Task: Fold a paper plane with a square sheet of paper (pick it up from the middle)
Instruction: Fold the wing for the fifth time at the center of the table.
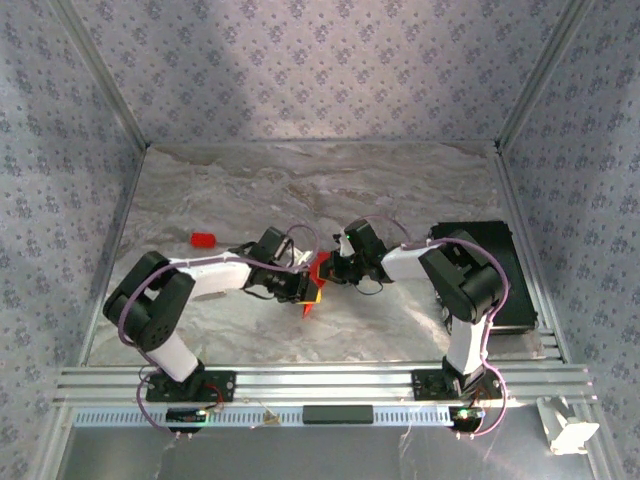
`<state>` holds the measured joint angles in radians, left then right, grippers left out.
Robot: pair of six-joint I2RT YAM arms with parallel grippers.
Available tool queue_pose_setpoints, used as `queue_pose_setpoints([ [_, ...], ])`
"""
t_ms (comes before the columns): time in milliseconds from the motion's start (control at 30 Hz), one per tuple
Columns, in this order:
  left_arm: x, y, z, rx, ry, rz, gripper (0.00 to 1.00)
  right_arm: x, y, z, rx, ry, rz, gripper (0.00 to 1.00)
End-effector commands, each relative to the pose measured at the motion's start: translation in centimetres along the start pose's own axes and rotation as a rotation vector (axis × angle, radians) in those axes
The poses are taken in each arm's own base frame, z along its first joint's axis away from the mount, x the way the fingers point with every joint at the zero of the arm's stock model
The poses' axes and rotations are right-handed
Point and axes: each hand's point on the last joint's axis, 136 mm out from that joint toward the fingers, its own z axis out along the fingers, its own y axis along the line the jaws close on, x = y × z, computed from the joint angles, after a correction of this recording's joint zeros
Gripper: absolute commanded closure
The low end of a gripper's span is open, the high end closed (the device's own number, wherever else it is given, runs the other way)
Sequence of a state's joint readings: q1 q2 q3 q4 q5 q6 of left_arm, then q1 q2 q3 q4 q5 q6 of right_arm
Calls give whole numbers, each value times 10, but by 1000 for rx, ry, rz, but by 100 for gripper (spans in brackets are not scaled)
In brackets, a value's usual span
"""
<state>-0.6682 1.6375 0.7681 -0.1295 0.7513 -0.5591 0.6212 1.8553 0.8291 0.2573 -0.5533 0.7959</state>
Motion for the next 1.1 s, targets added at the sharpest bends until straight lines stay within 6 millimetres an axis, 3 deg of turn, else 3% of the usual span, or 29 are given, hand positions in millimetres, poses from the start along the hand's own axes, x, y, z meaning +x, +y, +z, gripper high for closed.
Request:
queue_pose_setpoints([
  [0,8,4,5,-5,57,-15,92,9,-35,2,118,14,67,96],
  [667,20,45,7,-61,43,-114,94,11,-39,2,125,23,69,96],
  [1067,38,53,2,-68,37,-168,94,10,-41,-1,131,20,73,96],
])
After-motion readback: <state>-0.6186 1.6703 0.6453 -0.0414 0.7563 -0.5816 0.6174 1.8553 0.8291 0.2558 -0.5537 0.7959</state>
